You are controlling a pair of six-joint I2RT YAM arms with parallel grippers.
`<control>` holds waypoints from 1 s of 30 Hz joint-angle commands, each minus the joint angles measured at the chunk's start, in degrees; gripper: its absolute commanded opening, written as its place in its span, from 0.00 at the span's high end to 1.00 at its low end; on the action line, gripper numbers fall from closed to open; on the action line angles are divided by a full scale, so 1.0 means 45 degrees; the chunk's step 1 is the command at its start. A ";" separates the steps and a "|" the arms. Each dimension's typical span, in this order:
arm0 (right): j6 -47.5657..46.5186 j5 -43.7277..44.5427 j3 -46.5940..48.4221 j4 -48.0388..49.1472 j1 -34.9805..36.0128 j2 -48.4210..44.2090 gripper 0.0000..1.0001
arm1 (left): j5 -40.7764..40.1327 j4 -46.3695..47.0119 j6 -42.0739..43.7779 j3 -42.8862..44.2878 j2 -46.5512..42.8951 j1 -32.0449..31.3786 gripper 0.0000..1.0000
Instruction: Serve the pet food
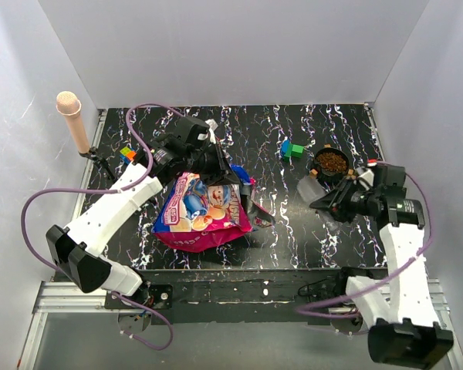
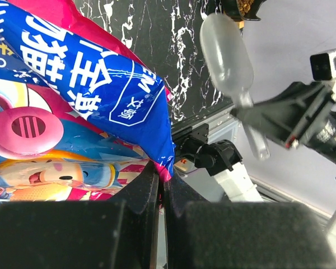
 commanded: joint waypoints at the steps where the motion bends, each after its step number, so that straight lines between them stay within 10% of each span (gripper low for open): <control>1: -0.1648 -0.2316 0.0786 -0.0538 0.2994 -0.0846 0.99 | -0.0752 -0.0680 0.1189 0.0912 -0.0098 0.0128 1.00; 10: -0.2856 -0.2963 0.2680 -0.1595 0.8040 0.0246 0.99 | 0.1162 -0.0857 0.2948 0.1500 0.0645 0.0128 1.00; 22: -0.1961 0.0704 0.4556 -0.0657 0.9976 0.5361 0.99 | 0.4288 -0.1015 0.3244 0.1618 0.0666 0.0108 1.00; 30: -0.2604 0.1957 0.4498 -0.0658 0.9996 0.6673 0.99 | 0.3119 -0.0937 0.2248 0.1423 0.0333 -0.0319 1.00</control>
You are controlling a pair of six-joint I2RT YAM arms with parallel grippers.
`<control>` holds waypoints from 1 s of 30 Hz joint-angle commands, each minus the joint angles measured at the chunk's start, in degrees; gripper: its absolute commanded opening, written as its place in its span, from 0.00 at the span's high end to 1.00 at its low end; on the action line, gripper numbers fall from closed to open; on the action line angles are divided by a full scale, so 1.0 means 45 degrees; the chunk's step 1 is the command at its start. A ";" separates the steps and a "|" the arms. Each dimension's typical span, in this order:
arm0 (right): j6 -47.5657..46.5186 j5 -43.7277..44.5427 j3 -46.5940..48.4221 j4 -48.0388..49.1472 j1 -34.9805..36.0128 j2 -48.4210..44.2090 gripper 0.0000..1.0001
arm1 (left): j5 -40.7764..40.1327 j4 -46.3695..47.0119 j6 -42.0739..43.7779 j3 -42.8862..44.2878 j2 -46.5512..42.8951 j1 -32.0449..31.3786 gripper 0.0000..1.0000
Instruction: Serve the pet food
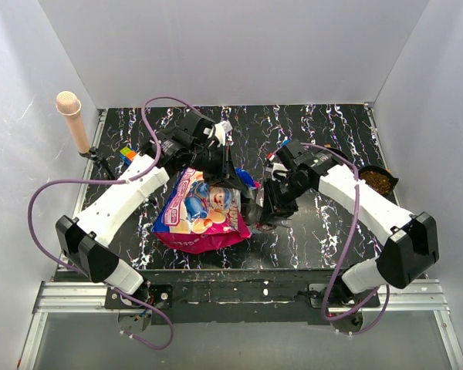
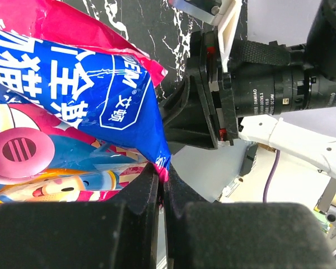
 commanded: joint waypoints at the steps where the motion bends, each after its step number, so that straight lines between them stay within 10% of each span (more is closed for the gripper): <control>1: -0.0467 0.1166 0.0389 0.0066 0.0000 -0.0248 0.99 | 0.0321 0.0419 -0.0822 0.0286 -0.0726 -0.0810 1.00; 11: 0.0114 0.1442 0.0566 0.1916 0.0955 0.2271 0.99 | -0.0657 0.1532 -0.2131 0.0053 -0.0510 -0.2669 1.00; 30: 0.7909 -0.4885 -0.2145 1.9043 0.1876 0.3524 0.99 | -0.0598 0.3017 -0.3226 -0.0122 -0.0157 -0.2747 1.00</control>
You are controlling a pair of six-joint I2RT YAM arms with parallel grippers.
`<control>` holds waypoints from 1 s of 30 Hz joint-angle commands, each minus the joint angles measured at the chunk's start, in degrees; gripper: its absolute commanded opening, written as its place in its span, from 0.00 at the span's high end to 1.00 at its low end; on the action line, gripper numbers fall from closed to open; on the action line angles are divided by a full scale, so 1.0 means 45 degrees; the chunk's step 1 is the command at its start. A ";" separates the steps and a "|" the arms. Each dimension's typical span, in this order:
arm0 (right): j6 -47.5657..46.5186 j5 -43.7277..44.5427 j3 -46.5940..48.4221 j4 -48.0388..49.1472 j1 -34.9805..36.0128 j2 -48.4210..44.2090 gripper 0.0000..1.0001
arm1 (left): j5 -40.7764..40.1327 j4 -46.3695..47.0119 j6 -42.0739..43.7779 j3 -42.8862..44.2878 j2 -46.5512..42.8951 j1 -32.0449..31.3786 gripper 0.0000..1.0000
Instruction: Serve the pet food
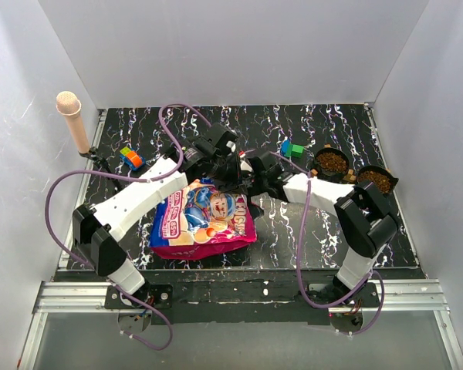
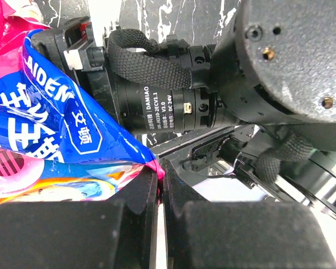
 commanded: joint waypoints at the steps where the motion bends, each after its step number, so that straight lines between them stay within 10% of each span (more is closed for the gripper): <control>1: 0.2512 -0.2798 -0.1005 0.8365 0.0224 -0.0387 0.99 | 0.3044 0.2687 -0.0885 0.0042 -0.1411 -0.0994 1.00; 8: 0.5662 -0.4148 -0.5206 1.5015 -0.1045 -0.1772 0.99 | 0.0976 0.1791 -0.0280 -0.0388 -0.3188 -0.0974 1.00; 17: 0.1974 -0.4637 -0.7084 0.8966 -0.2041 -0.6010 0.99 | -0.1683 0.0343 0.0345 -0.0779 -0.5455 -0.0916 1.00; 30: 0.2771 -0.4443 -0.8745 0.9450 -0.2063 -0.7381 0.99 | -0.2192 0.0323 -0.0025 -0.1288 -0.6648 -0.0916 1.00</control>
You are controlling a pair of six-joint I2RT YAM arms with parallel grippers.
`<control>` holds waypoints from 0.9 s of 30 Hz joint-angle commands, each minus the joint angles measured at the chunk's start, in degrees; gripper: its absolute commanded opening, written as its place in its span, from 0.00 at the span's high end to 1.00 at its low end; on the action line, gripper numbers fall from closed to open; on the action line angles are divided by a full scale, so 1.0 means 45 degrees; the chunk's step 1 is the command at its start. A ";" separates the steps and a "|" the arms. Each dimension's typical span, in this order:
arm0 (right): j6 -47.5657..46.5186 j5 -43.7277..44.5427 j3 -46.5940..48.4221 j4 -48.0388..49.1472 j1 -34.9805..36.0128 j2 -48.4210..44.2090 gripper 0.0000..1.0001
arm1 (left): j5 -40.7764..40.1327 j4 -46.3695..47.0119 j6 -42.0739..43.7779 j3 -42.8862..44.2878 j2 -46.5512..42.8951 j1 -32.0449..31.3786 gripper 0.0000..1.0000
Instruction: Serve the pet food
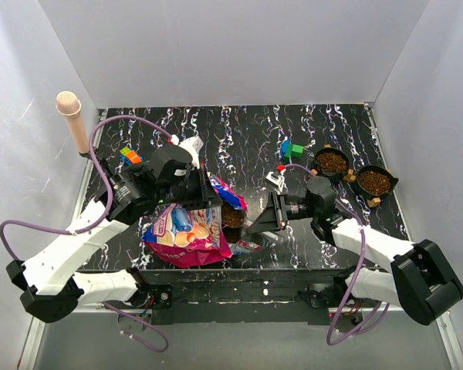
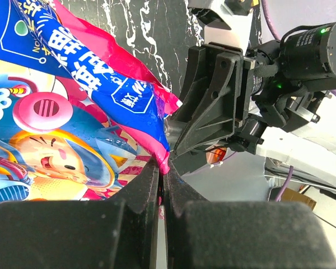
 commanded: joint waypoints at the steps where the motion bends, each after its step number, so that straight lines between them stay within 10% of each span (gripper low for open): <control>1: 0.0304 0.0415 -0.0469 0.0009 0.0046 -0.0144 0.99 | -0.0225 0.1222 -0.0229 0.0636 -0.0708 0.0012 1.00; 12: 0.1027 0.1469 -0.0823 -0.1731 0.0183 -0.1339 0.99 | 0.0323 0.2257 -0.0366 0.0638 0.0192 0.0012 1.00; 17: 0.3892 0.0668 -0.1462 0.2443 0.0086 -0.0511 0.99 | 0.0166 0.2414 -0.0561 0.0344 -0.0005 0.0031 1.00; 27: 0.1575 0.0747 -0.0429 -0.2392 -0.0032 -0.2094 0.99 | -0.0225 0.2375 -0.0660 -0.0008 -0.0355 0.0032 1.00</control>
